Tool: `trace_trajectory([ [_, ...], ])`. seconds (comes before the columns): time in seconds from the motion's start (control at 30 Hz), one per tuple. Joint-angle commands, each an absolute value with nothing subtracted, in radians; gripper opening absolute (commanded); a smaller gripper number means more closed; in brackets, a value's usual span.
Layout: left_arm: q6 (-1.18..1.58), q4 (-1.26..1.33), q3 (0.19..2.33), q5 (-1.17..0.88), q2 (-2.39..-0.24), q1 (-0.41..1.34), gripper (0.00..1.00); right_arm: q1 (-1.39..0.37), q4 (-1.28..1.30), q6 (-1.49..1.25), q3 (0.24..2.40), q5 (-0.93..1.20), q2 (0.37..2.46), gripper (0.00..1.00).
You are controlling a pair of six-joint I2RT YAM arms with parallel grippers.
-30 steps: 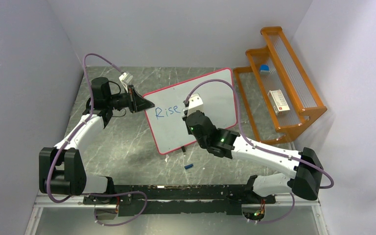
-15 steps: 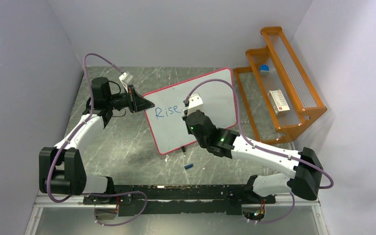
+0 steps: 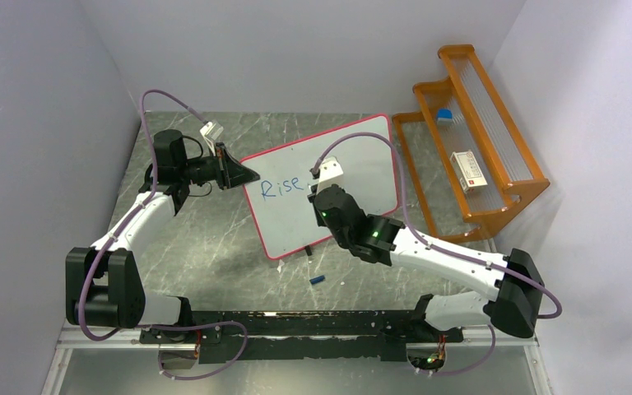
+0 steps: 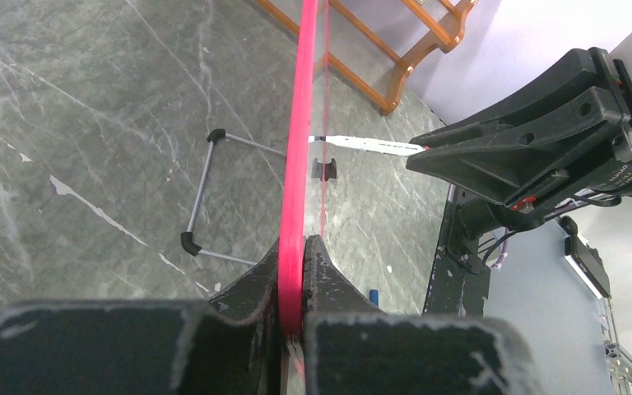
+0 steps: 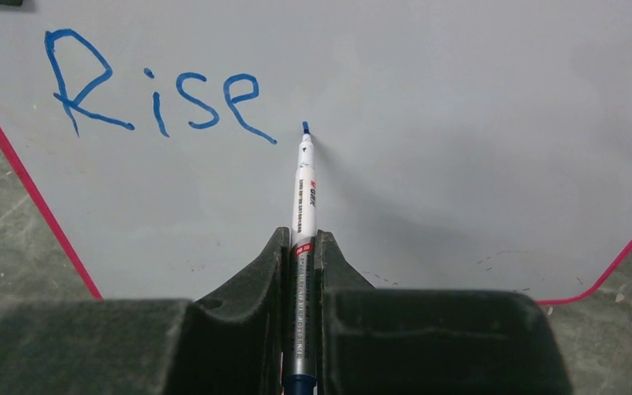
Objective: Write a sentence on the whiteboard
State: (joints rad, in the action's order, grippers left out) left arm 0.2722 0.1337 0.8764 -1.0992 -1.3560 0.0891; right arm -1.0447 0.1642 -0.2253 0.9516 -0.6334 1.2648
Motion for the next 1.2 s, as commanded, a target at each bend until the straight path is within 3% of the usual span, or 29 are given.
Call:
trace_trajectory([
  [0.0, 0.172, 0.045, 0.859, -1.044, -1.383, 0.120, 0.05, -1.032, 0.211, -0.245, 0.947, -0.589, 1.244, 0.00],
  [0.23, 0.172, 0.045, 0.859, -1.042, -1.382, 0.120, 0.05, -1.040, 0.183, -0.235, 0.920, -0.547, 1.163, 0.00],
  [0.37, 0.167, 0.040, 0.861, -1.042, -1.383, 0.120, 0.05, -1.031, 0.189, -0.209, 0.911, -0.632, 1.134, 0.00],
  [1.17, 0.158, 0.028, 0.867, -1.038, -1.385, 0.120, 0.05, -0.963, 0.043, -0.100, 0.907, -0.642, 1.204, 0.00],
])
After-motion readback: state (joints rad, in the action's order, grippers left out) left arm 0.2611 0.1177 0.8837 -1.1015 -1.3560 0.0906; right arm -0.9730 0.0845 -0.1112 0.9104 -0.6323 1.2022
